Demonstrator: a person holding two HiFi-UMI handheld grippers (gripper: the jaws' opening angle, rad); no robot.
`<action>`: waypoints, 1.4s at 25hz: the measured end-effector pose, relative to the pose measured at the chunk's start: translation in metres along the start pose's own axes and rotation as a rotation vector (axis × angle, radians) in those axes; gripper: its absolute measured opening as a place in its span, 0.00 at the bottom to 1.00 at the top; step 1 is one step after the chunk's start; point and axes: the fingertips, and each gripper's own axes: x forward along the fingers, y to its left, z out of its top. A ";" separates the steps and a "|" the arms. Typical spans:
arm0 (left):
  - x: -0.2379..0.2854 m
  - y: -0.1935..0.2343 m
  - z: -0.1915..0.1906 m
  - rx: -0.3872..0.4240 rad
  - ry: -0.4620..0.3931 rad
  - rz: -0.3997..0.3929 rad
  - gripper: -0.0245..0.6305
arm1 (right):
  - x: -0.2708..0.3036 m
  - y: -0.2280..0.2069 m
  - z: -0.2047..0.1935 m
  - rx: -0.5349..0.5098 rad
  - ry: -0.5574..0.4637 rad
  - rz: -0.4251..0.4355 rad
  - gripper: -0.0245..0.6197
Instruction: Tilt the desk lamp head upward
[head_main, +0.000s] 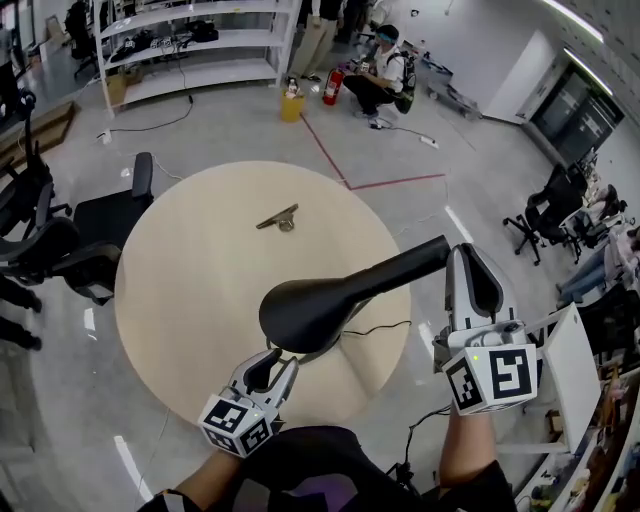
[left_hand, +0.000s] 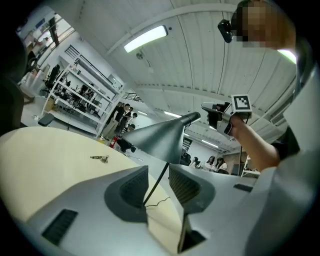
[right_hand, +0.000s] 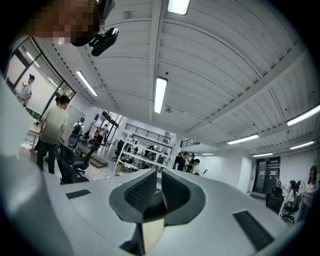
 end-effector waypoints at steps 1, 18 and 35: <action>0.003 -0.001 0.000 -0.009 -0.018 0.001 0.27 | 0.007 -0.004 0.001 -0.005 -0.005 0.019 0.07; 0.021 -0.013 0.010 -0.052 -0.130 -0.019 0.27 | 0.068 -0.009 -0.021 -0.045 0.057 0.206 0.07; 0.013 -0.009 0.036 -0.062 -0.164 -0.002 0.26 | 0.071 -0.024 -0.035 -0.035 0.101 0.182 0.07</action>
